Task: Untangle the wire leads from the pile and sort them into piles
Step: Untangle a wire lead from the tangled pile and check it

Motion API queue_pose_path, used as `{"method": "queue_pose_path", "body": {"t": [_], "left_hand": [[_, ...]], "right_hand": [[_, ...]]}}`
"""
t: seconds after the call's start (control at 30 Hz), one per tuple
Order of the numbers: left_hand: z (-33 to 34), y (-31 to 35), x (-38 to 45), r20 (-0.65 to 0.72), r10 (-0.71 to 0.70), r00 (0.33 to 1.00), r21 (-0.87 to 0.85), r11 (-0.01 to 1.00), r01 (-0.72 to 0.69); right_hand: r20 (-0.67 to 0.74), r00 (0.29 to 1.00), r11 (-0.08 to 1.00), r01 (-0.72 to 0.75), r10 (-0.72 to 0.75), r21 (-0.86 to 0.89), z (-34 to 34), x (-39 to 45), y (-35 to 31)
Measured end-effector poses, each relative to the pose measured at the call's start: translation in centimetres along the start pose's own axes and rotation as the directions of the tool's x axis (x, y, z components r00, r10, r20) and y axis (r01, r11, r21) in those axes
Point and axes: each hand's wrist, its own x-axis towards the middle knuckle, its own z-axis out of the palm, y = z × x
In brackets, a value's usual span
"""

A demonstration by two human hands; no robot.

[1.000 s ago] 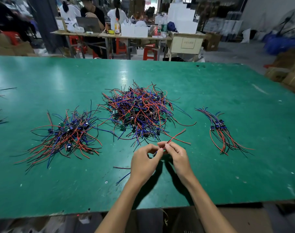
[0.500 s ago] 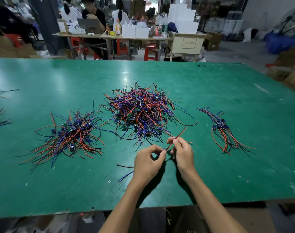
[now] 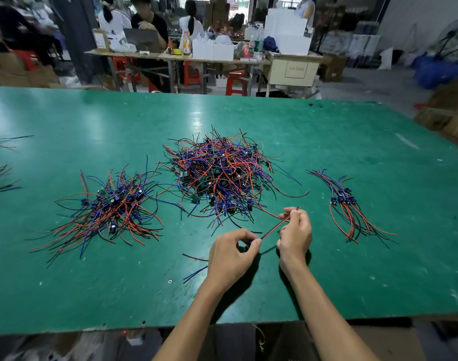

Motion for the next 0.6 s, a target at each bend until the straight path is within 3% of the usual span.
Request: {"method": "queue_pose_path", "body": {"t": [0.1, 0.23, 0.3, 0.4, 0.6], "left_hand": [[-0.2, -0.4, 0.1, -0.040, -0.006, 0.999, -0.107, 0.994, 0.001], [-0.5, -0.4, 0.2, -0.076, 0.036, 0.996, -0.119, 0.992, -0.045], [-0.4, -0.1, 0.1, -0.086, 0.074, 0.994, -0.082, 0.993, -0.081], [-0.3, 0.5, -0.5, -0.074, 0.118, 0.990, -0.042, 0.992, -0.121], [-0.7, 0.8, -1.0, -0.130, 0.070, 0.989, 0.051, 0.997, -0.064]], "right_hand": [[0.217, 0.969, 0.990, 0.133, -0.122, -0.037, -0.5, -1.3, 0.0], [0.591, 0.783, 0.928, 0.342, -0.196, -0.145, -1.2, -3.2, 0.7], [0.594, 0.769, 0.938, 0.340, -0.236, -0.068, -1.4, -3.3, 0.8], [0.520, 0.831, 0.971, 0.239, -0.201, -0.007, -1.4, -3.0, 0.7], [0.344, 0.933, 0.994, 0.087, -0.107, 0.073, -1.6, -3.0, 0.3]]}}
